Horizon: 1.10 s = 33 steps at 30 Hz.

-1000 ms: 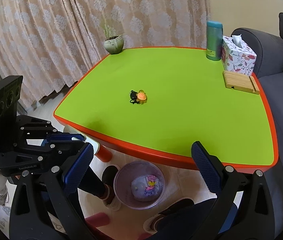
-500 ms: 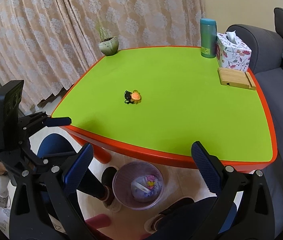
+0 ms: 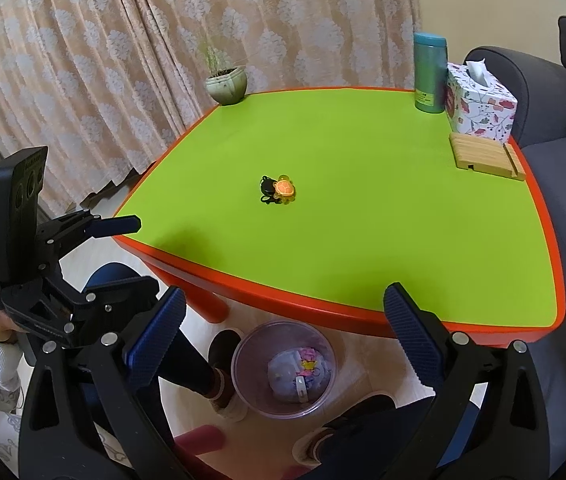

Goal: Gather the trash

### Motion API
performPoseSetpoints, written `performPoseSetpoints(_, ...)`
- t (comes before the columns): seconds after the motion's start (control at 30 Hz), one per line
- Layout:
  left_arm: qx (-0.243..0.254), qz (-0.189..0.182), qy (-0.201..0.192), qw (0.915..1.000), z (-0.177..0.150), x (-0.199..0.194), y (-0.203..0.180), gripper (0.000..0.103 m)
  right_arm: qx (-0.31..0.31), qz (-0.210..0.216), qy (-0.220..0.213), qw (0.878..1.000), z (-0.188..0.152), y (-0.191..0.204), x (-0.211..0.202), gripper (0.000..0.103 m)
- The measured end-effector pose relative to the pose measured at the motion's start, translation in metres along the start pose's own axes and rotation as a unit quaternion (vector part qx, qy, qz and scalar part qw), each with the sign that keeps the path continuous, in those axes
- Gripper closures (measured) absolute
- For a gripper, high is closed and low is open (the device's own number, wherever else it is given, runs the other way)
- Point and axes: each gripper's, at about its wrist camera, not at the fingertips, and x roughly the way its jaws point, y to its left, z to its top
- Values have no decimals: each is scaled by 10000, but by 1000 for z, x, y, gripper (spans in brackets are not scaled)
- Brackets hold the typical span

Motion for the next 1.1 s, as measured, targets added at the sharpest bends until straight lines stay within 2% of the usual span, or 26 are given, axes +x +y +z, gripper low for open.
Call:
performPoseSetpoints(0.27,-202,134,-203,9995,9,-4,19,8,9,158,-4,9999,17,0,10,5)
performPoseSetpoints(0.57,-358,219,-364,9985,19,-4,39,8,-270,217,120,9993,55,-1,34,5)
performPoseSetpoints(0.9,-451,298,-363,9979,29,2,55,8,-757,87,609,9952,102,0,91,5)
performPoseSetpoints(1.1,-527,323,-380,9974,29,2,59,8,-782,275,959,9919,124,-2,132,5)
